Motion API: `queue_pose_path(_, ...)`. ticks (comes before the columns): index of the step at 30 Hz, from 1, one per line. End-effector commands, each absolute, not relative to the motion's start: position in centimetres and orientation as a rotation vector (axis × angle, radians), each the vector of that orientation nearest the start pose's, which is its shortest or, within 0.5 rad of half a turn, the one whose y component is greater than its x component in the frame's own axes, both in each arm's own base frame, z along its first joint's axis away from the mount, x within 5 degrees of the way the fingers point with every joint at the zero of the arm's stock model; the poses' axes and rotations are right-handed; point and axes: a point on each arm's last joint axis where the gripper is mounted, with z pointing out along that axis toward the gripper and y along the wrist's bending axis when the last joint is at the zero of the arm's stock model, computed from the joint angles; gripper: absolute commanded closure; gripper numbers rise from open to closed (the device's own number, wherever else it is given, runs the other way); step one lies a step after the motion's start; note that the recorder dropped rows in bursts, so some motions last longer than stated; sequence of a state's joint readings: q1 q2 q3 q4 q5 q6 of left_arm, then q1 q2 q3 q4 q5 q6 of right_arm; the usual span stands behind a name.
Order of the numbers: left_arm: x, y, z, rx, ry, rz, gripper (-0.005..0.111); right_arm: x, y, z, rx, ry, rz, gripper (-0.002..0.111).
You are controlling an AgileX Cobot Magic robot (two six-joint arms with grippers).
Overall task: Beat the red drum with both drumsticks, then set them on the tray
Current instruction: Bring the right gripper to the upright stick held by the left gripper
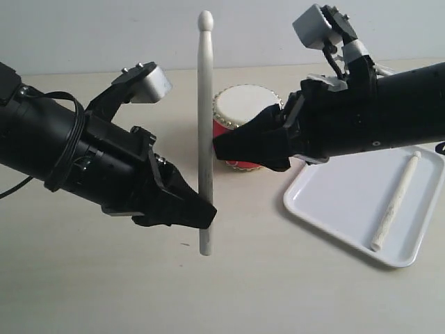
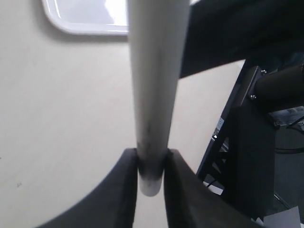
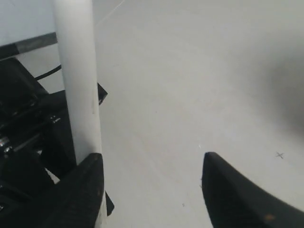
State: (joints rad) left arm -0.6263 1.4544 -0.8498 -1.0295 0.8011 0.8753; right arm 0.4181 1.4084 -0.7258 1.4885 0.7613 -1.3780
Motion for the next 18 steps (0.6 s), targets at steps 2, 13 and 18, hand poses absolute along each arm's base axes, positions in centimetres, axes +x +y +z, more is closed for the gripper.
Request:
queue_pose_path(2, 18.76, -20.51, 24.15, 1.065, 2.380, -1.083, 0.107, 22.08, 17.00, 25.27, -0.803, 2.066, 1.143, 0.050)
queue_pose_path(13, 18.94, -20.60, 24.24, 1.025, 2.377, -1.090, 0.107, 21.23, 17.24, 25.42, -0.886, 2.050, 1.232, 0.050)
queue_pose_path(18, 19.12, -20.67, 24.33, 1.004, 2.362, -1.087, 0.107, 21.72, 17.40, 24.98, -0.852, 2.057, 1.235, 0.050)
